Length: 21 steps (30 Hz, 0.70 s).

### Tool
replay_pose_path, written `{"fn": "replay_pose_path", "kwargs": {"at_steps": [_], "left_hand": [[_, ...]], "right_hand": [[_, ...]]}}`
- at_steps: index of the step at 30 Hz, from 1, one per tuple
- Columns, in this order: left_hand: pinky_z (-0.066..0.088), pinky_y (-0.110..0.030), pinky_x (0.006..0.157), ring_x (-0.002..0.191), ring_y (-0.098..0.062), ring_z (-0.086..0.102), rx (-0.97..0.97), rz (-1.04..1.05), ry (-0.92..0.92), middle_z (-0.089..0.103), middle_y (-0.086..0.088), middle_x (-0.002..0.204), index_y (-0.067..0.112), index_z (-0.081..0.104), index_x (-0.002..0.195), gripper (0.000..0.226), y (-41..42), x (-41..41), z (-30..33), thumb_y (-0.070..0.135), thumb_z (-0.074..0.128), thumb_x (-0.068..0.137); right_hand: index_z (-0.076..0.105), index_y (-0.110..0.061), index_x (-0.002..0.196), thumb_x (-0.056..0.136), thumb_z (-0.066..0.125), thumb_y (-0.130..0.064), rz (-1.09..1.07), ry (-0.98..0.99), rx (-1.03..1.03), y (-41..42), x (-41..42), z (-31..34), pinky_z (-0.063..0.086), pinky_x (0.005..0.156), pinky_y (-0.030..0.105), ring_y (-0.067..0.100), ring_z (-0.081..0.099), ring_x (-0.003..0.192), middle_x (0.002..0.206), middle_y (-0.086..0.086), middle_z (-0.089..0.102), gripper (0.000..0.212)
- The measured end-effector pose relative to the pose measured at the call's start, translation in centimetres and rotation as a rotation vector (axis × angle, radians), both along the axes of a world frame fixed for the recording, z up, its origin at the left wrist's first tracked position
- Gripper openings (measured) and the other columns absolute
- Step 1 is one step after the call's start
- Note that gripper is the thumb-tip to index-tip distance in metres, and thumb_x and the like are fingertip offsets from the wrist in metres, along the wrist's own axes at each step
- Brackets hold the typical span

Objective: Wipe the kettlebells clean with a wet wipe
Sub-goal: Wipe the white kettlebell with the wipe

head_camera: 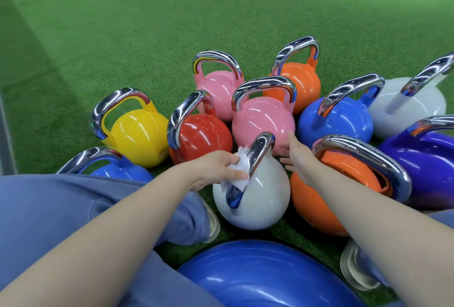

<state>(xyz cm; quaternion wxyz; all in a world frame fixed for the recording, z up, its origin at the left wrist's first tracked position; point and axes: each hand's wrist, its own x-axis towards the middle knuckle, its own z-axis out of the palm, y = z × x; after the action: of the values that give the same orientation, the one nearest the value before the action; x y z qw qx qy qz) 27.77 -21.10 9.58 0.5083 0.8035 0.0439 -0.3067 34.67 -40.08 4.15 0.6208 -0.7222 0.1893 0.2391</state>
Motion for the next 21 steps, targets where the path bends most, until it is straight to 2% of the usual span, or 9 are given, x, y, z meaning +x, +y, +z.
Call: {"fn": "replay_pose_path", "kwargs": {"at_steps": [2, 3, 6, 8, 10, 13, 15, 17, 21], "left_hand": [[0.022, -0.019, 0.049, 0.054, -0.008, 0.03, 0.116, -0.03, -0.085, 0.031, 0.0, 0.06, 0.013, 0.044, 0.064, 0.032, 0.5, -1.0, -0.6, 0.015, 0.073, 0.078], [0.021, -0.02, 0.05, 0.058, -0.01, 0.029, 0.147, -0.021, -0.105, 0.031, -0.003, 0.064, 0.01, 0.048, 0.069, 0.028, 0.6, -1.5, -1.0, 0.016, 0.075, 0.075], [0.031, -0.025, 0.062, 0.069, -0.013, 0.037, 0.181, 0.043, -0.155, 0.043, -0.004, 0.072, 0.002, 0.062, 0.082, 0.031, 0.7, -2.7, -2.4, 0.019, 0.082, 0.066], [0.035, -0.027, 0.064, 0.066, -0.012, 0.041, 0.221, 0.106, -0.174, 0.048, -0.004, 0.069, 0.001, 0.062, 0.074, 0.033, 0.3, -3.4, -3.7, 0.02, 0.085, 0.061], [0.032, -0.02, 0.055, 0.057, -0.007, 0.037, 0.331, 0.206, -0.2, 0.049, -0.006, 0.062, 0.006, 0.057, 0.063, 0.032, -0.6, -4.7, -4.8, 0.017, 0.086, 0.06], [0.031, -0.015, 0.054, 0.069, -0.009, 0.052, 0.318, 0.455, -0.225, 0.067, -0.014, 0.084, 0.004, 0.067, 0.083, 0.023, -2.9, -6.6, -6.2, 0.008, 0.081, 0.065], [0.035, -0.018, 0.063, 0.087, -0.018, 0.06, 0.248, 0.642, -0.204, 0.069, -0.011, 0.094, 0.003, 0.068, 0.096, 0.027, -4.3, -7.2, -7.3, 0.008, 0.077, 0.071], [0.041, -0.024, 0.071, 0.093, -0.026, 0.062, 0.231, 0.79, -0.166, 0.069, -0.012, 0.096, 0.005, 0.067, 0.099, 0.028, -5.4, -7.5, -8.3, 0.013, 0.075, 0.074], [0.049, -0.035, 0.085, 0.098, -0.034, 0.062, 0.141, 1.015, -0.111, 0.069, -0.015, 0.099, 0.005, 0.066, 0.102, 0.029, -7.2, -7.3, -8.9, 0.012, 0.072, 0.075]], "right_hand": [[0.058, -0.002, 0.113, 0.099, 0.024, -0.047, 0.032, -0.031, -0.057, 0.0, -0.6, -0.7, 0.043, 0.065, 0.03, 0.018, 0.052, 0.07, 0.082, 0.006, 0.055, 0.058], [0.059, 0.0, 0.108, 0.099, 0.024, -0.046, 0.048, -0.059, -0.098, 0.0, -0.9, -1.1, 0.044, 0.068, 0.033, 0.018, 0.05, 0.065, 0.074, 0.005, 0.053, 0.058], [0.059, -0.008, 0.08, 0.099, 0.025, -0.042, 0.12, -0.156, -0.248, 0.0, -1.6, -1.5, 0.046, 0.085, 0.042, 0.024, 0.05, 0.074, 0.067, 0.002, 0.05, 0.052], [0.051, -0.016, 0.067, 0.1, 0.026, -0.039, 0.152, -0.208, -0.321, 0.1, -1.9, -1.9, 0.044, 0.085, 0.039, 0.024, 0.05, 0.078, 0.066, 0.0, 0.049, 0.047], [0.047, -0.019, 0.064, 0.1, 0.028, -0.036, 0.163, -0.25, -0.361, 0.2, -2.6, -2.2, 0.042, 0.082, 0.036, 0.023, 0.049, 0.08, 0.065, -0.002, 0.047, 0.045], [0.048, -0.017, 0.063, 0.099, 0.029, -0.036, 0.131, -0.252, -0.373, 0.3, -3.7, -3.2, 0.044, 0.085, 0.041, 0.024, 0.051, 0.08, 0.065, 0.0, 0.049, 0.045], [0.05, -0.016, 0.062, 0.099, 0.03, -0.037, 0.062, -0.204, -0.347, 0.4, -4.9, -3.9, 0.045, 0.086, 0.043, 0.028, 0.054, 0.08, 0.063, 0.002, 0.051, 0.047], [0.052, -0.015, 0.06, 0.098, 0.031, -0.037, -0.015, -0.115, -0.309, 0.7, -6.4, -4.3, 0.047, 0.085, 0.044, 0.032, 0.057, 0.076, 0.062, 0.005, 0.054, 0.049], [0.059, -0.008, 0.072, 0.097, 0.029, -0.038, 0.011, 0.303, -0.175, 1.4, -9.5, -3.5, 0.045, 0.067, 0.033, 0.025, 0.057, 0.066, 0.074, 0.009, 0.061, 0.05]]}}
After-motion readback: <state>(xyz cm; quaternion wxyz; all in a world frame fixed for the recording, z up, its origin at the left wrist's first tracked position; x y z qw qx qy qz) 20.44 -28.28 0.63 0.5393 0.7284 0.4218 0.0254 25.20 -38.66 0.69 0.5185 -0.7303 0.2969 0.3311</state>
